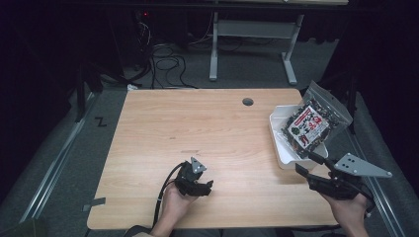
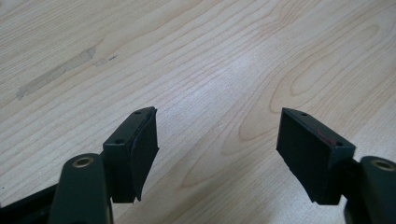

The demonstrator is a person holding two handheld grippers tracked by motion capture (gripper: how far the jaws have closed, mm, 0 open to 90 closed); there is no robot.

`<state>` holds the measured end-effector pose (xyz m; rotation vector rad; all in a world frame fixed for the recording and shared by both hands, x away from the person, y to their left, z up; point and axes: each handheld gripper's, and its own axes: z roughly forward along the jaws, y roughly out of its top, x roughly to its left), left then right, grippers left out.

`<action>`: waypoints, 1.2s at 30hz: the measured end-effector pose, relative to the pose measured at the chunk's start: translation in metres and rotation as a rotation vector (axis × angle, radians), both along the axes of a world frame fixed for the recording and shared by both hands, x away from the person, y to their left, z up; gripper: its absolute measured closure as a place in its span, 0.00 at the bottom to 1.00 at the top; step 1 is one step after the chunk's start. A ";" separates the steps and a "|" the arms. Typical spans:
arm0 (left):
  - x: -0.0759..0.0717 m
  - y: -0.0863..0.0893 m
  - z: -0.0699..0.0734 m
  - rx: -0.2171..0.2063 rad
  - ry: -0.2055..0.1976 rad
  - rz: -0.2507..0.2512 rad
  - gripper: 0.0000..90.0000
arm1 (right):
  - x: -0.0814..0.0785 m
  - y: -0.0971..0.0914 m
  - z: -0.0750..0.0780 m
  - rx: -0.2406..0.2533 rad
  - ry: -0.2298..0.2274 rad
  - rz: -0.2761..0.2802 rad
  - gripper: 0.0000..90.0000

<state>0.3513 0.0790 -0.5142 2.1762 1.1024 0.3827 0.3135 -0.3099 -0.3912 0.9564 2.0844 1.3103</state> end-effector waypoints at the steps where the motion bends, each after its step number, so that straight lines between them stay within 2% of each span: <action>1: 0.000 0.000 0.000 0.002 -0.001 -0.003 0.33 | 0.000 0.002 -0.001 0.000 0.000 0.002 0.44; 7: 0.000 0.000 0.000 -0.001 0.000 -0.002 0.33 | 0.000 0.019 -0.012 -0.012 0.012 0.047 0.43; 19: 0.000 0.000 0.001 -0.001 0.000 -0.006 0.33 | 0.004 0.045 -0.023 -0.029 0.060 0.108 0.43; 24: -0.001 -0.001 0.001 0.000 -0.002 -0.007 0.33 | 0.006 0.056 -0.029 -0.024 0.093 0.123 0.42; 36: 0.000 -0.001 0.001 -0.002 -0.002 -0.007 0.33 | 0.016 0.081 -0.044 -0.049 0.139 0.159 0.42</action>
